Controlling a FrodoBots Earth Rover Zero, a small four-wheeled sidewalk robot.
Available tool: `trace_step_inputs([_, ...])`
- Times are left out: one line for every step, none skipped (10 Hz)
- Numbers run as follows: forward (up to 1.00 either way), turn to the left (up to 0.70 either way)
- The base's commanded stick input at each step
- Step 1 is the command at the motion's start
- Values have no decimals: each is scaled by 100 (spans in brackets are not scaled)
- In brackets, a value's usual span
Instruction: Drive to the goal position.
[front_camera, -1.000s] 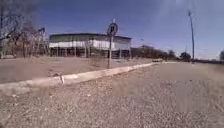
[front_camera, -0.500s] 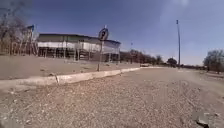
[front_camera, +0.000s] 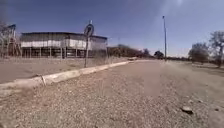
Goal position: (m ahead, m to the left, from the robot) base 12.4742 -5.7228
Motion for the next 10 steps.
trace_step_inputs([70, 0])
trace_step_inputs([70, 0])
trace_step_inputs([70, 0])
trace_step_inputs([74, 0])
trace_step_inputs([80, 0])
trace_step_inputs([85, 0])
trace_step_inputs([85, 0])
trace_step_inputs([85, -1])
trace_step_inputs([85, -13])
trace_step_inputs([85, -26])
